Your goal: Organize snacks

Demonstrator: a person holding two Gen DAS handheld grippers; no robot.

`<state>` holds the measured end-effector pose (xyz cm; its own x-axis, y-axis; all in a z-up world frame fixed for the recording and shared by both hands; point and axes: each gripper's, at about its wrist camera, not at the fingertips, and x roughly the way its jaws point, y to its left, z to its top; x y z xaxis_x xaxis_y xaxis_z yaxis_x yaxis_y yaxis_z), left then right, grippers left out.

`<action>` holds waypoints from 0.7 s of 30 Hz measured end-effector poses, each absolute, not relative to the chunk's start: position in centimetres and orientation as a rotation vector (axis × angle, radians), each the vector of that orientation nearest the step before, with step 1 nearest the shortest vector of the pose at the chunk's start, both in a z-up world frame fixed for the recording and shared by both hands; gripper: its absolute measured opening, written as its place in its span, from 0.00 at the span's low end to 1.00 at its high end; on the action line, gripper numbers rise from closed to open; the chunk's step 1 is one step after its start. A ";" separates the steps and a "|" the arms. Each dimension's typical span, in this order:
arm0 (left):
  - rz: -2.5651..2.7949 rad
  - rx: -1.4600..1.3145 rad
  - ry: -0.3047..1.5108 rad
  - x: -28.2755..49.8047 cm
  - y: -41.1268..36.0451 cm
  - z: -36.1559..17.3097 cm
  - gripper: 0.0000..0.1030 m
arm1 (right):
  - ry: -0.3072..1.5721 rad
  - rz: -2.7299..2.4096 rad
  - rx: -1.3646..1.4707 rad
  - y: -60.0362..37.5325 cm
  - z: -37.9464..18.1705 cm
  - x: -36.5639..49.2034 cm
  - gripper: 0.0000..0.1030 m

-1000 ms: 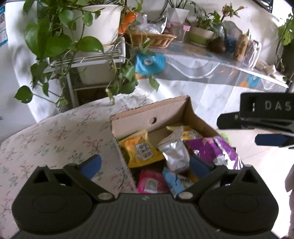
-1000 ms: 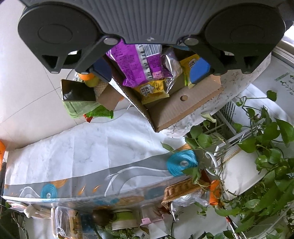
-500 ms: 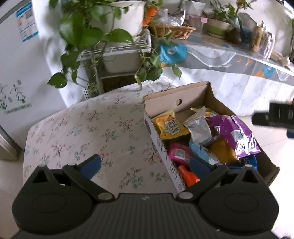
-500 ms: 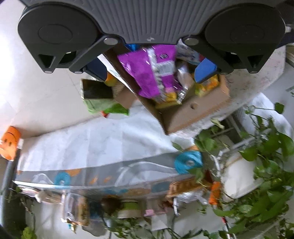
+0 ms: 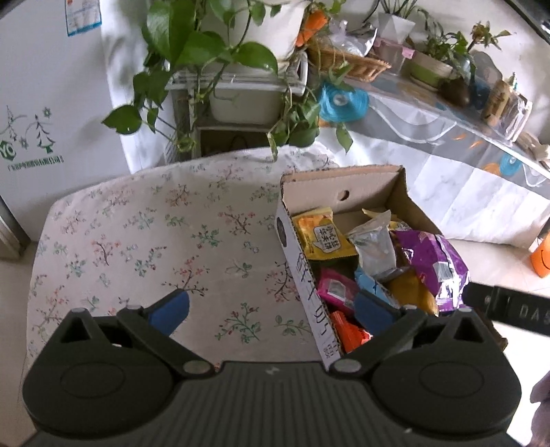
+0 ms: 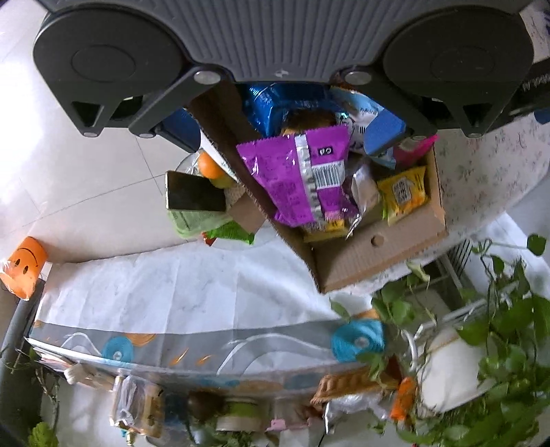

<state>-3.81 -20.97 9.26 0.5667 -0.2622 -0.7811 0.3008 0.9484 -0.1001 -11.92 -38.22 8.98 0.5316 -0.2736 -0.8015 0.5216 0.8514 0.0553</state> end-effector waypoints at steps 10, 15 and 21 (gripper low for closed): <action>-0.262 0.079 0.931 -3.0 -22.3 8.3 0.99 | 0.938 -0.528 0.292 -38.5 8.1 -11.2 1.00; -0.242 0.066 0.957 -2.1 -22.3 8.0 0.99 | 0.950 -0.536 0.265 -38.3 8.0 -10.8 1.00; -0.223 0.087 0.966 -1.9 -23.0 8.0 0.99 | 0.963 -0.528 0.246 -37.9 7.9 -10.3 1.00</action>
<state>-1.89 -22.97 8.01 0.5476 -0.1488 -0.8234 0.2265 0.9737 -0.0254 -10.30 -37.91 7.87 0.4582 -0.3172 -0.8303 0.5297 0.8476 -0.0315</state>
